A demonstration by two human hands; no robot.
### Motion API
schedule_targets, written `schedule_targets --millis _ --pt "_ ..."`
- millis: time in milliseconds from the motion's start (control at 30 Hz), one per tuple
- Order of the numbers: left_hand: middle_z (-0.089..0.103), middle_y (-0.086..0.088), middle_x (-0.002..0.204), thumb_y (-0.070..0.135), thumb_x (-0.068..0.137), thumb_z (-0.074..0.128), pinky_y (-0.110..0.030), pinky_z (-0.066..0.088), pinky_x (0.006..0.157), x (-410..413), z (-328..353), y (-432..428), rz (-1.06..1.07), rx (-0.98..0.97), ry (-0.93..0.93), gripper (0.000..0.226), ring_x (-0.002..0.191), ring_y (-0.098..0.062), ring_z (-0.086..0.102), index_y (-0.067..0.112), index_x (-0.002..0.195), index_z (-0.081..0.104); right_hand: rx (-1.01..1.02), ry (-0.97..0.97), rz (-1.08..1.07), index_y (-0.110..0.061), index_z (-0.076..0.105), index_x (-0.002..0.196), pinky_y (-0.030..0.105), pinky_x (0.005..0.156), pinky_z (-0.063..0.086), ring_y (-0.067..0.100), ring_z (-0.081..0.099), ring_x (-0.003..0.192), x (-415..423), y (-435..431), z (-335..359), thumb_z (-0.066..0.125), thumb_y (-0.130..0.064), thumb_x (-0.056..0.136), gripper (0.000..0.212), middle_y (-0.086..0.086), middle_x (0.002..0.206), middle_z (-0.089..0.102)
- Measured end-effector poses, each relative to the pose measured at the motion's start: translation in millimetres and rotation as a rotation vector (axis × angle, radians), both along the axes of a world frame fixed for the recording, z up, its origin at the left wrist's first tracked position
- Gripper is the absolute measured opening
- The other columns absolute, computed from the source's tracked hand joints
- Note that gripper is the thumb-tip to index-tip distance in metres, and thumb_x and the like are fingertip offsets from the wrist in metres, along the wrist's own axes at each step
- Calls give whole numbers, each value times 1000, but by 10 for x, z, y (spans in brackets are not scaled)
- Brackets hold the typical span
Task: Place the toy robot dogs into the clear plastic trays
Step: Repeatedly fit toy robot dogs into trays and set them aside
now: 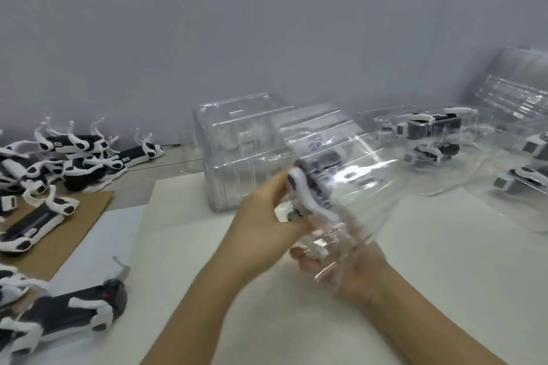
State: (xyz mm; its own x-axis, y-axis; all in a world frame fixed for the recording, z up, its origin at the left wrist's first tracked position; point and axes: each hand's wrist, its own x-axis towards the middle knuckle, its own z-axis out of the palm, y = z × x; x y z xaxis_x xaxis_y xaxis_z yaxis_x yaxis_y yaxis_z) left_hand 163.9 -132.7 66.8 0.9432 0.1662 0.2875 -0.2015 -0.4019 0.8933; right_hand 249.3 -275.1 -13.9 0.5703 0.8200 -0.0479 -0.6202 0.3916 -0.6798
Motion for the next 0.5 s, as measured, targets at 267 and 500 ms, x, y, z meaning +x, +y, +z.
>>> schedule_targets --millis 267,500 --pt "67 3 123 47 78 72 -36 54 85 -79 171 702 119 -668 -9 48 109 -15 67 28 120 59 -205 -379 -533 -46 46 130 35 66 58 36 72 89 134 -181 314 74 -35 78 60 2 115 71" --pt "28 53 128 46 70 79 -18 32 101 46 -79 291 227 -130 -87 86 135 9 31 69 135 27 -251 -570 -665 -60 50 120 34 74 58 28 72 90 3 -135 314 72 -37 73 58 -6 113 66"
